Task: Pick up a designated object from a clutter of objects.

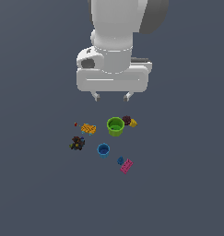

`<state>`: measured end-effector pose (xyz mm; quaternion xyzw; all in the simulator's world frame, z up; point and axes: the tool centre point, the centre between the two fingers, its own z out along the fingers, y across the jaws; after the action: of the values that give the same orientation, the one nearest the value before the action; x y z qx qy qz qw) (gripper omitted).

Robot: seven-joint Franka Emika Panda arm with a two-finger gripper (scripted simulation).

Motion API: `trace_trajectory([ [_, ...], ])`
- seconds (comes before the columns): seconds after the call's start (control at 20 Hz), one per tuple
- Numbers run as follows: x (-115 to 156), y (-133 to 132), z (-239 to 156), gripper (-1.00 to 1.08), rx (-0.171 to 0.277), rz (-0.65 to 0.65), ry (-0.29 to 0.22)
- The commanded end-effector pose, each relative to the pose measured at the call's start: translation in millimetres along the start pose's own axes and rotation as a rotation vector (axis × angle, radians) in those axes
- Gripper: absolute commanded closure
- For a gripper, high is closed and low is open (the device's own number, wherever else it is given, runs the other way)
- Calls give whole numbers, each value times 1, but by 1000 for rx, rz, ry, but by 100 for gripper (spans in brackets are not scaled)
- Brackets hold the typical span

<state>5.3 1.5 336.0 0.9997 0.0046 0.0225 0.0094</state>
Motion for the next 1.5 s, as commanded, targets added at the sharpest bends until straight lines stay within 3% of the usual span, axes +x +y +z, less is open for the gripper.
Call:
trace_trajectory([
  [0.0,0,0,0,-92,0,0,0],
  [0.85,2,-4,-3,-92,9,-29,-2],
  [1.45,25,5,58,-92,17,-15,-13],
])
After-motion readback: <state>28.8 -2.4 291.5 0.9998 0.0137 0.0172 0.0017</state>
